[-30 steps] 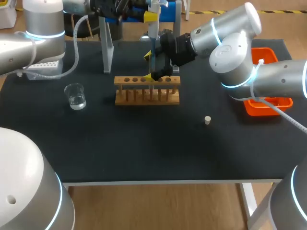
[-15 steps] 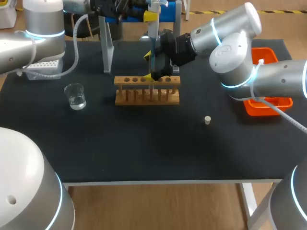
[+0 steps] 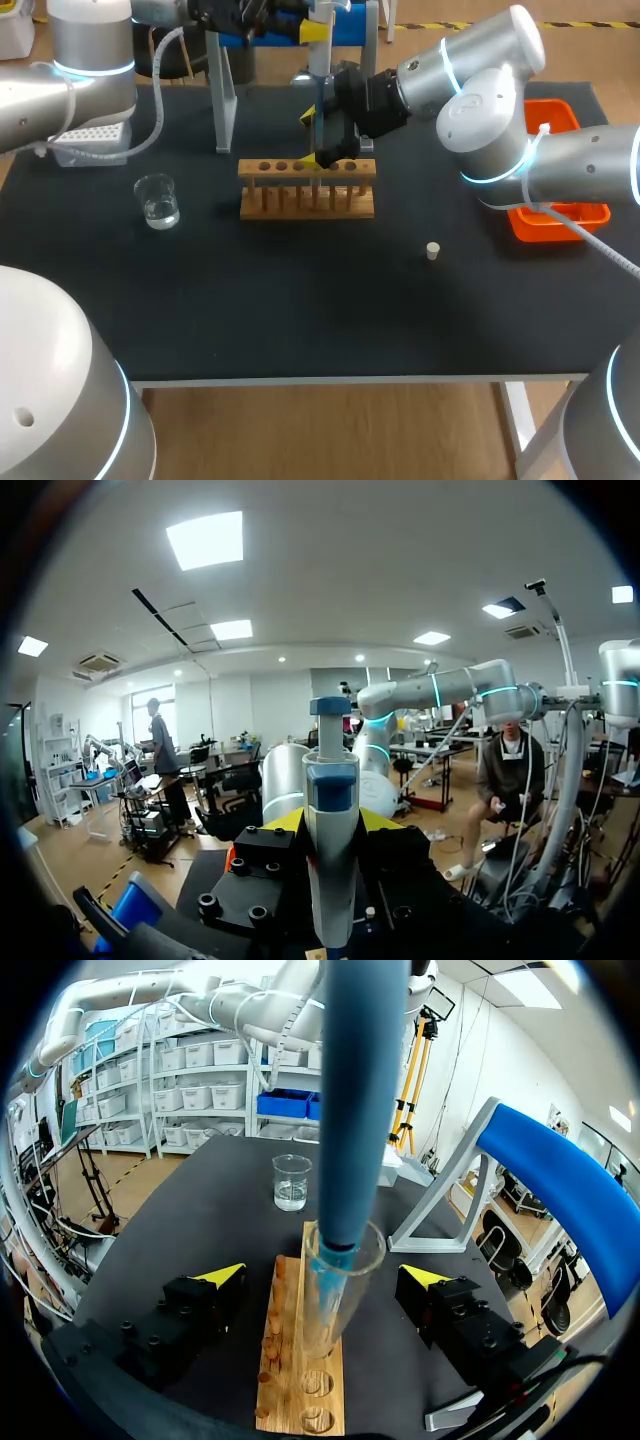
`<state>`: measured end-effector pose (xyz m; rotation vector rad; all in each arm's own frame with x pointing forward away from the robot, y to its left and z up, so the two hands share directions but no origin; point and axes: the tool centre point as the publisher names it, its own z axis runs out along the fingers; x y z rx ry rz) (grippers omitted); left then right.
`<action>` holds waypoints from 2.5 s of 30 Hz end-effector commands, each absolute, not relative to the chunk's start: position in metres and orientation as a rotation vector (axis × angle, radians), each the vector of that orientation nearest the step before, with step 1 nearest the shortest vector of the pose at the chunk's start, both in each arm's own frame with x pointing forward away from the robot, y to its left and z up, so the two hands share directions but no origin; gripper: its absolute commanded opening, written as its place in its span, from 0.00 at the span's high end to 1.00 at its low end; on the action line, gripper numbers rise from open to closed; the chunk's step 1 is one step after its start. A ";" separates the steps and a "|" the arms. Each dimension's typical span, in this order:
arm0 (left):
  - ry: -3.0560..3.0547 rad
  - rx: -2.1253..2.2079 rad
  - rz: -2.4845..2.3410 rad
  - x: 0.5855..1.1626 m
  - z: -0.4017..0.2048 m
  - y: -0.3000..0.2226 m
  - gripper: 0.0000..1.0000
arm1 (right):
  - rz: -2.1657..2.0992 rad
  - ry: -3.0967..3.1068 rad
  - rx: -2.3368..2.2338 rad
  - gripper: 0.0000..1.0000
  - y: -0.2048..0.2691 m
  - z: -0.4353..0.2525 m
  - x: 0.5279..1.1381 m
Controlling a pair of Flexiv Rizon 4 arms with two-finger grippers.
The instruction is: Invert the test tube, pick up the pipette, mount the tip to pipette, aspirate from beaker and dispense into the tube, eject the tip, return the pipette, and cap with the stopper.
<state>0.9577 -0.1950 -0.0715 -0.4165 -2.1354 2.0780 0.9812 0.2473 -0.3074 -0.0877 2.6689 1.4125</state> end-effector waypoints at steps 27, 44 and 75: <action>-2.135 -0.418 2.072 0.959 -0.071 -0.194 1.00 | 1.574 2.585 0.014 0.00 0.192 -0.289 0.983; -2.135 -0.418 2.072 0.959 -0.071 -0.194 1.00 | 1.880 2.315 0.011 0.00 0.134 -0.214 0.956; -2.135 -0.418 2.072 0.959 -0.071 -0.194 1.00 | 2.083 2.140 0.077 0.28 0.134 -0.058 0.940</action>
